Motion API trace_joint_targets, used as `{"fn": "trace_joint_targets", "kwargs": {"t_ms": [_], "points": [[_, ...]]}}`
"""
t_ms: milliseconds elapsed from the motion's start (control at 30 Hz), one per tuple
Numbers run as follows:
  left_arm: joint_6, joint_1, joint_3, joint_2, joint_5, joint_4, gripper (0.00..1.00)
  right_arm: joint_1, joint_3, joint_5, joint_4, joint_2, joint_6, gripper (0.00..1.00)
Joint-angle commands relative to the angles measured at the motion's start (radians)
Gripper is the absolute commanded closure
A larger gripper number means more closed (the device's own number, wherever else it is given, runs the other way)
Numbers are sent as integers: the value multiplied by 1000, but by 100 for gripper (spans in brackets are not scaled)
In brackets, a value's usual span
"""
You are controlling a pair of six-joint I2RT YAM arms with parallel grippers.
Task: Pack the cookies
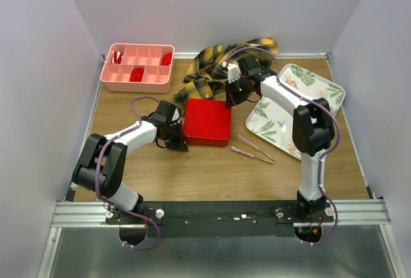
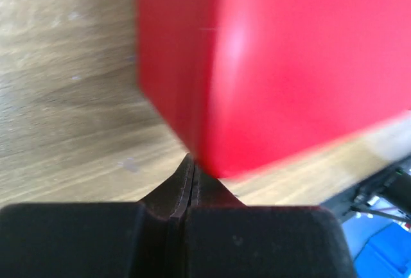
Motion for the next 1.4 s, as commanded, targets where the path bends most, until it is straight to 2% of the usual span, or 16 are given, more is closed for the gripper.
{"fn": "trace_joint_targets", "kwargs": {"t_ms": [0,67,167,300,533,633,767,900,1000,1033,1100,1133,1300,1333,1367], "points": [[37,-1,47,-143,145,75,99,4,-37,36,-49,-30,-24,95],[34,0,59,-177,181,78,98,5,-36,36,-50,-30,-24,95],[8,7,91,-207,150,72,98,7,-33,36,-52,-28,-24,95],[-29,16,105,-171,100,95,99,8,-34,38,-52,-30,-24,95],[-6,42,33,31,57,116,100,10,-43,34,-47,-49,-25,94],[6,50,-16,63,49,133,100,10,-50,36,-44,-59,-27,94],[6,66,-50,65,63,174,100,10,-45,28,-49,-62,-31,94],[-3,69,-12,4,98,195,100,8,-17,7,-64,-80,-60,88],[1,73,56,-71,89,173,89,10,12,-12,-78,-128,-102,81],[5,76,89,-110,75,165,79,10,25,-15,-81,-141,-109,77],[6,88,112,-150,63,153,73,7,36,-31,-87,-183,-131,74],[9,94,131,-188,46,149,66,4,42,-32,-90,-195,-134,69],[46,125,140,-321,-58,110,43,-30,42,-74,-118,-292,-165,60],[51,129,134,-373,-89,101,30,-38,36,-79,-118,-310,-169,57],[55,132,130,-401,-151,84,24,-48,29,-76,-113,-330,-171,54]]}}
